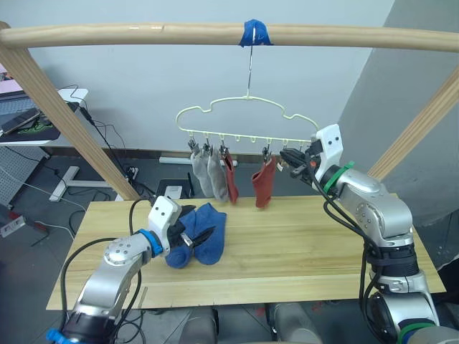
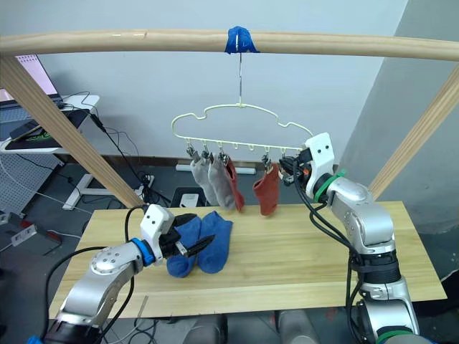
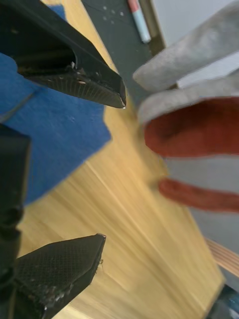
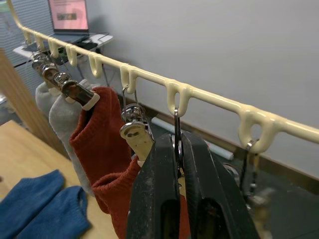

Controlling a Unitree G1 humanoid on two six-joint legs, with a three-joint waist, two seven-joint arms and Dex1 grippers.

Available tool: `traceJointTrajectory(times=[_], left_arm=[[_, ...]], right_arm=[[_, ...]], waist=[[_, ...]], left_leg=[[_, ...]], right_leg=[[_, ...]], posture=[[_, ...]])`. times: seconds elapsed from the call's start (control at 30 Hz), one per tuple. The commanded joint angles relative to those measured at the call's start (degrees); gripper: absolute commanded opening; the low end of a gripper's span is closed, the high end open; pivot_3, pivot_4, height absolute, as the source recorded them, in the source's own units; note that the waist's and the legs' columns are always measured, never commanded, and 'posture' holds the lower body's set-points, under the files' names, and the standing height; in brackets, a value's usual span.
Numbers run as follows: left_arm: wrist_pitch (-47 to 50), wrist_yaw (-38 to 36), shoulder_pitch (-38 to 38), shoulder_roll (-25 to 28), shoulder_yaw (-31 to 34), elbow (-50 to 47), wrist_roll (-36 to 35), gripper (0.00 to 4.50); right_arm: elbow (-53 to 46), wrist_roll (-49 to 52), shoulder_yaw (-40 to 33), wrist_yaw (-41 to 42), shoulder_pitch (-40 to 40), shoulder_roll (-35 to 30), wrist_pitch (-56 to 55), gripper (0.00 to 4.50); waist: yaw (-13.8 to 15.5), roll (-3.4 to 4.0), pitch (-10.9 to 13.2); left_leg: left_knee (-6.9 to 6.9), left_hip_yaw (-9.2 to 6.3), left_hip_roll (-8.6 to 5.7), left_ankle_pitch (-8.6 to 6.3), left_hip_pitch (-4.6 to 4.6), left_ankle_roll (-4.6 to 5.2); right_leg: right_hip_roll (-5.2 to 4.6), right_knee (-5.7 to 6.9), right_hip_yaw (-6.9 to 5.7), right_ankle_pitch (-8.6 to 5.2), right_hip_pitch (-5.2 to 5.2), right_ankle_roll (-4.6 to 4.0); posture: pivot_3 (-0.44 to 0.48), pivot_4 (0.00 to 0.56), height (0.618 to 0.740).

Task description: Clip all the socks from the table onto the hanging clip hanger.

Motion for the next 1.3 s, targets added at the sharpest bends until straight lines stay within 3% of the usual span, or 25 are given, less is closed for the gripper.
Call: traceJointTrajectory(times=[0.03,0.4,0.63,0.73,0.83,1.1,1.3], left_arm=[[-4.4,2.2,-4.8,-0.6,0.2,11.5,4.1,4.50],[-12.3,4.0,-14.1,-1.3,0.3,36.4,9.1,4.50],[-14.9,8.4,-20.9,-4.5,0.2,53.1,12.2,4.50],[-15.7,5.5,-20.9,-5.1,0.3,55.6,11.5,4.50],[-13.5,1.1,-19.9,-5.5,1.0,54.8,9.7,3.97],[-7.1,-4.0,-17.3,-5.0,2.2,51.6,7.9,1.72],[-7.2,-3.8,-15.3,-3.1,3.8,47.9,7.7,0.22]], right_arm=[[-0.9,1.1,-0.8,0.7,-1.6,-0.8,0.8,0.03],[-2.7,1.5,-1.2,-0.1,-1.1,-1.6,2.3,0.03],[-4.0,2.0,-1.4,-1.2,-0.9,-1.4,3.5,0.03],[-4.0,2.0,-1.5,-1.6,-0.9,-1.4,3.6,0.03],[-4.0,2.2,-1.7,-1.8,-0.9,-1.3,3.7,0.00],[-3.6,2.4,-1.7,-2.3,-1.2,-1.1,3.6,0.00],[-2.4,2.1,-1.5,-2.1,-1.8,-0.8,2.9,0.00]], waist=[[-0.1,-0.01,0.0],[-0.5,-0.02,0.0],[-0.4,-0.02,0.0],[-0.8,0.04,-0.1],[-1.5,0.04,-0.1],[-1.9,0.14,-0.1],[-2.0,0.17,-0.2]], left_leg=[[0.00,-0.01,0.01,0.00,-0.03,0.00],[0.00,-0.01,0.00,0.00,-0.06,0.00],[0.25,-0.05,-0.05,0.00,-0.08,0.00],[0.48,-0.04,-0.06,0.00,-0.03,0.00],[0.57,-0.04,-0.06,0.00,0.24,0.00],[0.57,-0.05,-0.06,0.00,0.59,0.00],[0.55,-0.07,-0.06,-0.01,0.61,0.00]], right_leg=[[0.01,0.01,0.00,0.00,-0.04,0.00],[-0.02,0.01,-0.01,0.04,-0.04,-0.04],[-0.04,0.24,-0.02,0.02,-0.03,0.03],[-0.03,0.44,-0.01,0.01,0.01,0.05],[-0.03,0.52,0.00,0.01,0.28,0.06],[-0.03,0.51,0.01,-0.01,0.61,0.06],[-0.03,0.50,0.01,-0.02,0.62,0.06]], posture=[[-0.110,0.161,0.740],[-0.138,0.154,0.740],[-0.153,0.154,0.740],[-0.156,0.149,0.740],[-0.156,0.149,0.740],[-0.144,0.150,0.740],[-0.137,0.157,0.740]])
